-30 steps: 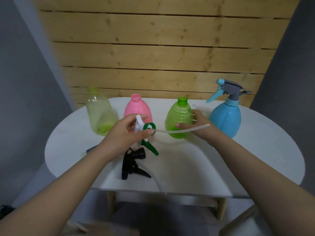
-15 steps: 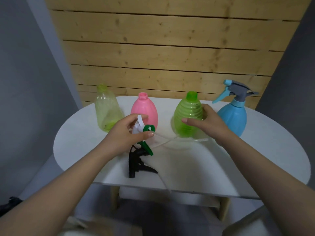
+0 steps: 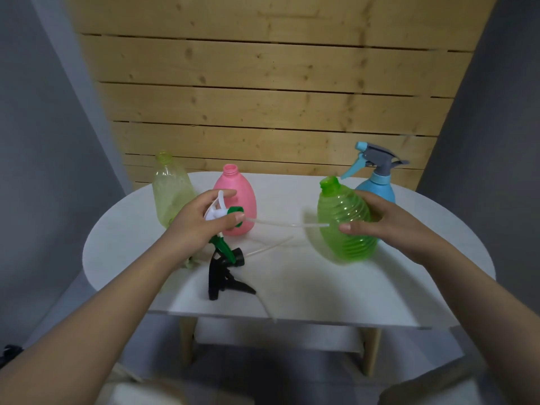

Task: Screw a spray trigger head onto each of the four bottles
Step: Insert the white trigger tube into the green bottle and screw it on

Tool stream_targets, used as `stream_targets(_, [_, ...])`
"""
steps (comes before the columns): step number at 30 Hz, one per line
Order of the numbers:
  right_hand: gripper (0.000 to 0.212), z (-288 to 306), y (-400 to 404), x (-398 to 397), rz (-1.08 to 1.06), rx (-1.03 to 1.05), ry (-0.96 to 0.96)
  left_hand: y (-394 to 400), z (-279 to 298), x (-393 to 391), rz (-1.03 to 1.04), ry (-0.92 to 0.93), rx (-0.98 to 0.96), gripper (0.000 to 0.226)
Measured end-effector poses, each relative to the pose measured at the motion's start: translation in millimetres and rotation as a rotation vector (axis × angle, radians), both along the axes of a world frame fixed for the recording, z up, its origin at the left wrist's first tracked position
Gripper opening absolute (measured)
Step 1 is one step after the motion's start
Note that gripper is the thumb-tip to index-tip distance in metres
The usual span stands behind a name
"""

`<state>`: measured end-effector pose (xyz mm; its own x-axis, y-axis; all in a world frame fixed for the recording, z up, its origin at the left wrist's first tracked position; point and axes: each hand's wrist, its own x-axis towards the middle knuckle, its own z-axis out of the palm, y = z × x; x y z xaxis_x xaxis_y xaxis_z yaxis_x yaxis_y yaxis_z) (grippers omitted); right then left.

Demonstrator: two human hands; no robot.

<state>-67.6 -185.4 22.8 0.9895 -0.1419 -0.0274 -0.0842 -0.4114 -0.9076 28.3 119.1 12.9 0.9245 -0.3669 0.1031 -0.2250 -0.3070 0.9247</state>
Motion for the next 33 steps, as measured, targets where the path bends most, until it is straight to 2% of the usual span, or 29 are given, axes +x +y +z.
stream_targets(4, [0.083,-1.2,-6.5,-7.9,0.034,-0.088,0.044,-3.0,-2.3,-0.6,0.03,0.071,-0.078,0.049])
stream_targets(9, [0.067,-0.7,-6.6,-12.8,0.058,-0.128,0.022,-4.1,-5.6,0.8,0.063,0.086,-0.109,0.06])
stream_targets(13, [0.063,0.9,-3.4,-13.6,0.081,-0.159,0.009,-5.0,-9.0,2.5,0.069,0.07,-0.072,0.054])
stream_targets(19, [0.074,-0.9,1.3,-12.3,0.081,-0.332,0.017,-10.2,-6.4,-0.5,0.102,-0.022,-0.017,0.05])
stream_targets(24, [0.083,-1.0,17.1,-11.9,0.137,-0.467,0.009,-18.7,-2.4,-7.8,0.085,-0.083,0.048,0.056])
stream_targets(28, [0.088,-2.6,32.3,-9.4,0.143,-0.503,0.002,-30.8,0.6,-16.1,0.008,-0.081,0.046,0.053])
stream_targets(33, [0.074,-2.9,44.9,-5.8,0.168,-0.481,-0.044,-39.1,-0.2,-21.2,-0.136,-0.055,0.075,0.049])
